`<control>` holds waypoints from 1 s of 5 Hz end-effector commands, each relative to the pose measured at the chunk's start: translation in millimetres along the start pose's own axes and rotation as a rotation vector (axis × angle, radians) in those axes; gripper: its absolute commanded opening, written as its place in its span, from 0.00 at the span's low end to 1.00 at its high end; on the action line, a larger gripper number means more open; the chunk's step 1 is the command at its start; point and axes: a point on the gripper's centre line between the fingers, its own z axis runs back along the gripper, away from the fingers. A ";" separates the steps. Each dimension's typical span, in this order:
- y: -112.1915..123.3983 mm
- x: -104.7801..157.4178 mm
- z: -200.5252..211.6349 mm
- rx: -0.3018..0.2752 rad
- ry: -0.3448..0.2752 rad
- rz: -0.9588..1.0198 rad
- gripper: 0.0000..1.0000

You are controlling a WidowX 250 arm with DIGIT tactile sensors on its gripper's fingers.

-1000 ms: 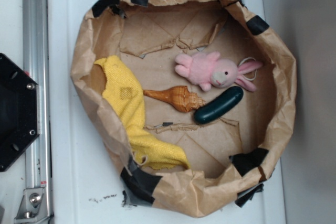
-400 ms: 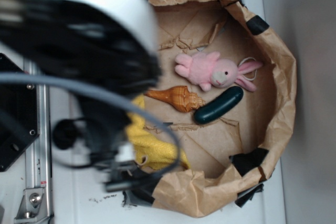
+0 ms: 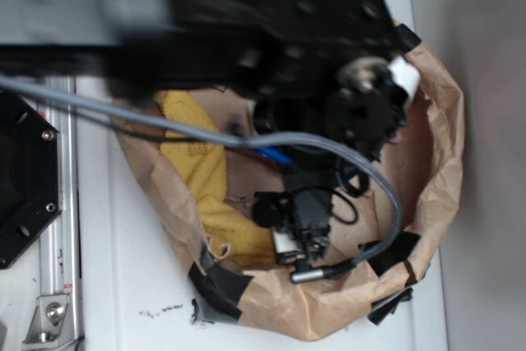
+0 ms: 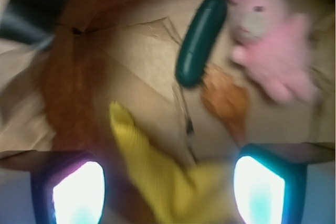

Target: Grab the yellow cloth.

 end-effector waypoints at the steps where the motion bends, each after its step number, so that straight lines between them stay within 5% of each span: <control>1: -19.2 -37.4 -32.6 -0.073 0.014 -0.111 1.00; 2: -23.5 -49.3 -47.2 -0.119 0.029 -0.140 1.00; 3: -25.6 -50.1 -77.1 -0.097 0.046 -0.177 1.00; 4: -26.6 -55.5 -93.2 -0.084 0.030 -0.207 0.00; 5: -27.2 -55.7 -71.0 -0.116 -0.046 -0.229 0.00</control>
